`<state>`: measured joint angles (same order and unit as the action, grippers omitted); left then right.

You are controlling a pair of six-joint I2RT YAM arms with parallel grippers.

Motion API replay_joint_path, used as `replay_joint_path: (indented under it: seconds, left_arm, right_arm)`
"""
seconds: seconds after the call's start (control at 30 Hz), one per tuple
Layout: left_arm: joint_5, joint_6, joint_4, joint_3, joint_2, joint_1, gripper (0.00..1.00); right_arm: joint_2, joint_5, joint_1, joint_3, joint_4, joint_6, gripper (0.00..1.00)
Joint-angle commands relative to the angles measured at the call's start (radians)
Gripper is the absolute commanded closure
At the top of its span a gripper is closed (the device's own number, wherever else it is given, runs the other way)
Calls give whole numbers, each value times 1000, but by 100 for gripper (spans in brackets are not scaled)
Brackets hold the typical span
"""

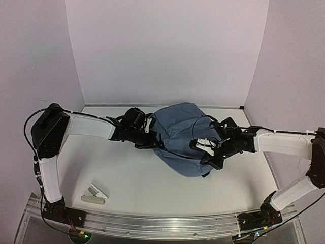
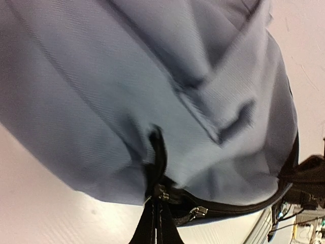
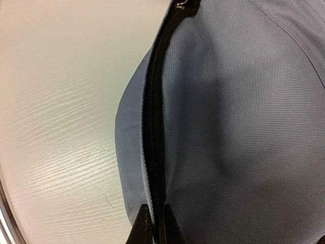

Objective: Pack the student bag
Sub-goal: Zip the student bag at the center of the board.

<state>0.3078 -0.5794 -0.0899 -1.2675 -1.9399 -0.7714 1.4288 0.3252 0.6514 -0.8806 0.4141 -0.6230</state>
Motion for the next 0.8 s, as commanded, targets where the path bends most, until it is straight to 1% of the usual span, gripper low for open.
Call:
replay_joint_path:
  seconds: [0.0,0.13,0.3,0.47,0.53,0.57,0.6,0.63,0.67,0.7,0.73,0.77]
  left_arm:
    - [-115,-6,-82,20,50,87,100]
    - [-97,12,-72,7,41,142,100]
    - [-45,48,-79,-56,11,163,100]
    - [59,55,-56,-105,-29,163,100]
    - [104,53,-56,-116,-32,162,99]
    - [114,45,-55,-111,-24,162,94]
    - [121,35,-46,-97,-8,163,87]
    - [125,23,-32,-71,18,162,76]
    - [121,14,-21,-42,53,162,63]
    - [112,4,-15,-7,89,163,53]
    - [103,-6,-10,28,124,162,46]
    - [94,-15,-5,57,155,162,41]
  right_arm:
    - [-53,-24,2,18,147,-47,100]
    - [-35,4,2,20,170,-42,100]
    - [9,58,29,6,172,-10,100]
    - [65,99,160,-39,155,73,100]
    - [84,143,200,-86,154,128,97]
    - [91,164,201,-126,156,176,88]
    - [91,167,198,-167,159,212,79]
    - [87,164,188,-210,164,244,69]
    - [80,169,164,-248,168,272,57]
    - [72,186,124,-289,169,299,45]
    - [66,215,58,-327,169,325,34]
    - [69,243,-5,-358,169,353,26]
